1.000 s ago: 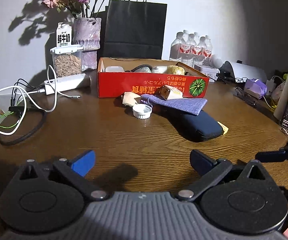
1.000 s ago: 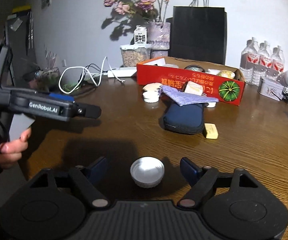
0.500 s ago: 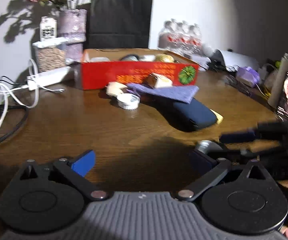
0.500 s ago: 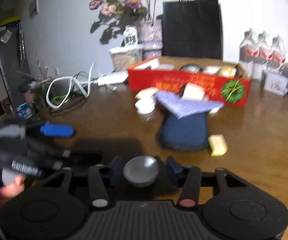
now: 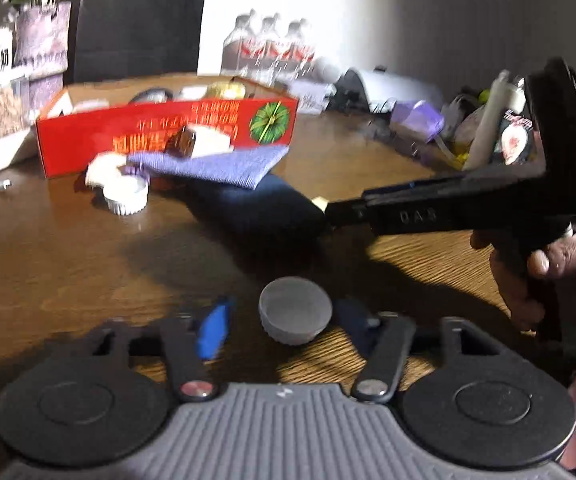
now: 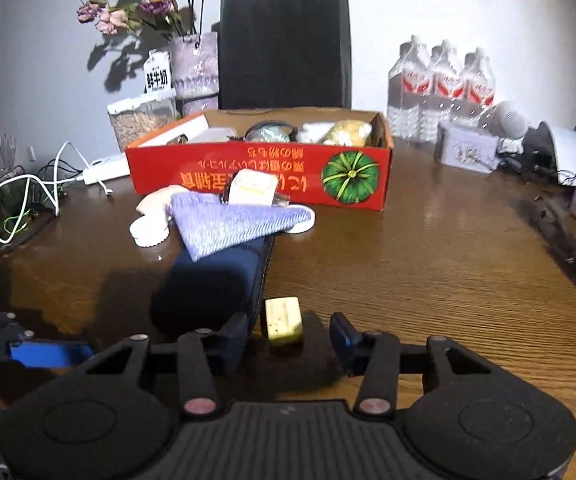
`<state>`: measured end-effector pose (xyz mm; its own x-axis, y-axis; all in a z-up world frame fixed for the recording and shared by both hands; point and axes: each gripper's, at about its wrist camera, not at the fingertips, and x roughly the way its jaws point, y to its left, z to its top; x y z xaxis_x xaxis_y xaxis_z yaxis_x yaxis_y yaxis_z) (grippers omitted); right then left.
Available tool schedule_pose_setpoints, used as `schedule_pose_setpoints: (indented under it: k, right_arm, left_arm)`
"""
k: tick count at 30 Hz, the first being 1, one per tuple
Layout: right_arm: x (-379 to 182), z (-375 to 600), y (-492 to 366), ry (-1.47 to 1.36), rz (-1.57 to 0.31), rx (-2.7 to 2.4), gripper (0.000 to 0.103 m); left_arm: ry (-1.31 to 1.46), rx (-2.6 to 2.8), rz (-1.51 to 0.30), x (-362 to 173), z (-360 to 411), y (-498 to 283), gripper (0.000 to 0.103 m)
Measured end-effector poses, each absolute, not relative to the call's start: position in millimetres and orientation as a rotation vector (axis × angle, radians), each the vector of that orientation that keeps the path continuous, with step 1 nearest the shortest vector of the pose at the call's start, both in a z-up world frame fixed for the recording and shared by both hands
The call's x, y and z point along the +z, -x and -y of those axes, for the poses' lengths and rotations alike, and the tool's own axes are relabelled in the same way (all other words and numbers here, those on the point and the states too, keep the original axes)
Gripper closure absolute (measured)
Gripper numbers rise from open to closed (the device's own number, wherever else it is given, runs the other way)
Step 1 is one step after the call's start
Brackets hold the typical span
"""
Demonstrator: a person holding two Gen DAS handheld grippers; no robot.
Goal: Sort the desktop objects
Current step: 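Grasp the white bottle cap with the left tool while the right tool grasps the small yellow block, then carry the cap and yellow block into the cardboard box and open both tools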
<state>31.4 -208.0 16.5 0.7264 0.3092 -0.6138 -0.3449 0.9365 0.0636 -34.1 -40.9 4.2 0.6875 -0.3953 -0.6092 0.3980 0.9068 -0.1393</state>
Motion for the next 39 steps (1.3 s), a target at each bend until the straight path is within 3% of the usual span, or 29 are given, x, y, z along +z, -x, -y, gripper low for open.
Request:
schedule_pose_setpoints:
  k: [1, 3, 8, 20, 24, 27, 29, 34, 37, 38, 39]
  right_arm:
    - [14, 208, -35, 0.046, -0.67, 0.367, 0.058]
    - [12, 209, -38, 0.023, -0.669, 0.382, 0.058]
    - [4, 205, -36, 0.069, -0.648, 0.359, 0.084]
    - [9, 203, 48, 0.118, -0.662, 0.305, 0.084]
    - [10, 202, 62, 0.128, -0.636, 0.308, 0.077]
    - [11, 201, 63, 0.139, -0.631, 0.303, 0.071]
    - [12, 202, 62, 0.125, -0.625, 0.309, 0.065]
    - [10, 198, 54, 0.128, -0.63, 0.304, 0.064]
    - [9, 198, 50, 0.125, -0.645, 0.287, 0.065]
    - [9, 199, 49, 0.12, -0.651, 0.285, 0.066]
    - [9, 201, 48, 0.11, -0.656, 0.289, 0.083]
  left_arm:
    - [-0.002, -0.43, -0.676, 4, 40, 33, 0.062]
    - [0.016, -0.426, -0.676, 3, 37, 33, 0.062]
    - [0.022, -0.344, -0.675, 4, 24, 33, 0.062]
    - [0.013, -0.233, -0.676, 8, 7, 52, 0.061]
    - [-0.022, -0.253, -0.67, 7, 13, 56, 0.042]
    - [-0.01, -0.254, -0.671, 7, 12, 58, 0.04]
    - [0.0, -0.247, -0.667, 7, 9, 58, 0.04]
    - [0.0, -0.238, -0.655, 7, 9, 55, 0.04]
    - [0.002, -0.249, -0.657, 6, 10, 54, 0.059]
    - [0.005, -0.246, -0.658, 6, 9, 53, 0.061]
    - [0.011, -0.25, -0.656, 7, 8, 53, 0.062]
